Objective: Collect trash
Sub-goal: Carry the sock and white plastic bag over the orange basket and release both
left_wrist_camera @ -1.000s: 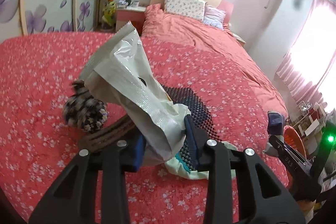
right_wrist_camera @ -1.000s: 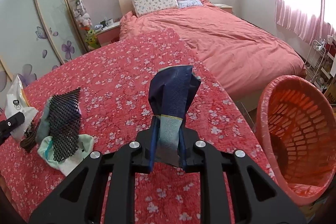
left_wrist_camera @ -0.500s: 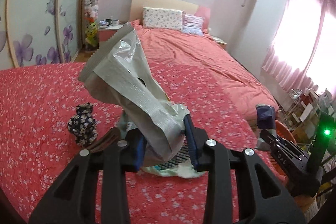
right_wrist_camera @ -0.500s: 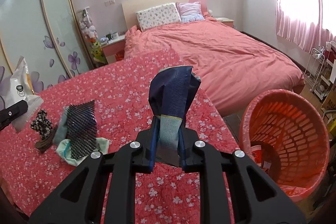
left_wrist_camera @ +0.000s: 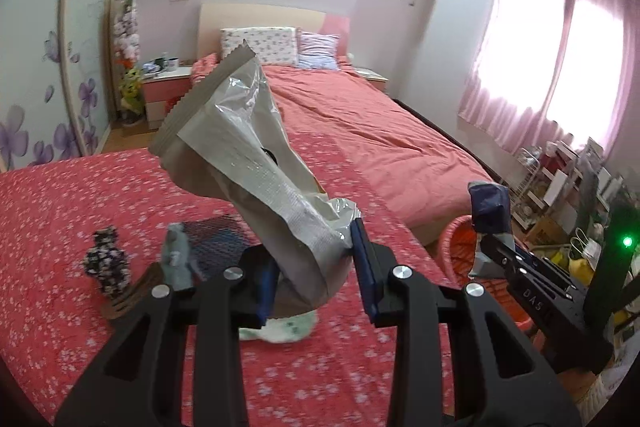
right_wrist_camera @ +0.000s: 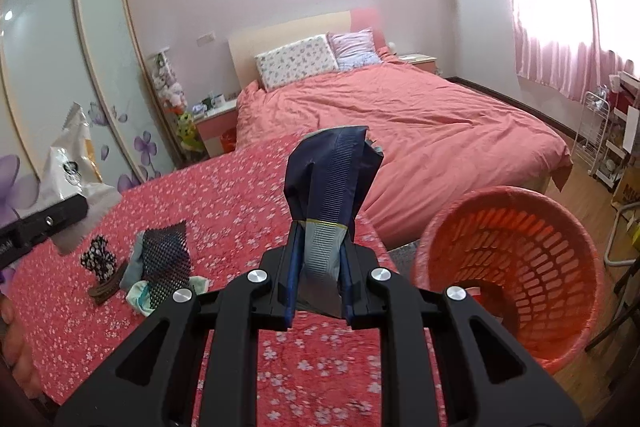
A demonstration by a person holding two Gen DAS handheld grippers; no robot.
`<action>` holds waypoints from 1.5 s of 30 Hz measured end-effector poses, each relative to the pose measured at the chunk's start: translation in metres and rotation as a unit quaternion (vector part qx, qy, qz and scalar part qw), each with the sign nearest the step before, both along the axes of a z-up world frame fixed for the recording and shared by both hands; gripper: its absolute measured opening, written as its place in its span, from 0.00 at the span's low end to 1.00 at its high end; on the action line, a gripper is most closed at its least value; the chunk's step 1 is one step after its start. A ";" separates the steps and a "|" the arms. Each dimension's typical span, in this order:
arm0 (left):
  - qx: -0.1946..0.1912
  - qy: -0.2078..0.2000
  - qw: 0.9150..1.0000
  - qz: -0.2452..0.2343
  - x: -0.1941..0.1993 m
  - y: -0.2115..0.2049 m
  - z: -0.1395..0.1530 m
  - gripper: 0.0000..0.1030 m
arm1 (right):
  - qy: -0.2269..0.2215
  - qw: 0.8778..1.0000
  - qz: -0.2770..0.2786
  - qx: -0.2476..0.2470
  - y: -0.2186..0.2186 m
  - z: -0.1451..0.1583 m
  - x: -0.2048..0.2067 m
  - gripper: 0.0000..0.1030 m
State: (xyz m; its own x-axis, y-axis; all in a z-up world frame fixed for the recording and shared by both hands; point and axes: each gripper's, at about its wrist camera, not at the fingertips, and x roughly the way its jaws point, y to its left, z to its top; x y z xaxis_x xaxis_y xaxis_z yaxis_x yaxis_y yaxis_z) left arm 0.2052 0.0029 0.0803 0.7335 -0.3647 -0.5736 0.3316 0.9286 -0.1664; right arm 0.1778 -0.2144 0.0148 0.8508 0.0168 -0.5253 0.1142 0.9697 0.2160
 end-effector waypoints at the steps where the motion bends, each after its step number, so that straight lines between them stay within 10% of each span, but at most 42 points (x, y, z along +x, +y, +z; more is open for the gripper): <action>1: 0.000 0.000 1.000 -0.008 -0.001 -0.008 0.000 0.33 | -0.004 1.000 -0.005 0.005 -0.007 0.001 -0.004 0.17; 38: 0.017 0.069 0.963 -0.259 0.003 -0.287 -0.101 0.34 | -0.007 0.983 -0.163 0.081 -0.183 -0.044 -0.053 0.17; 45: 0.036 0.082 0.966 -0.244 0.008 -0.297 -0.117 0.55 | 0.007 0.983 -0.155 0.101 -0.188 -0.050 -0.049 0.18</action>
State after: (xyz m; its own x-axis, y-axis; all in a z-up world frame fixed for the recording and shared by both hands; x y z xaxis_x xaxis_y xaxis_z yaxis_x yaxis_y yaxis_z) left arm 0.2134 -0.2944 -0.0366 0.3822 -0.5985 -0.7040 0.7073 0.6798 -0.1939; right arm 0.1289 -0.4027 -0.0348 0.8241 -0.1360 -0.5499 0.4014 0.8251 0.3975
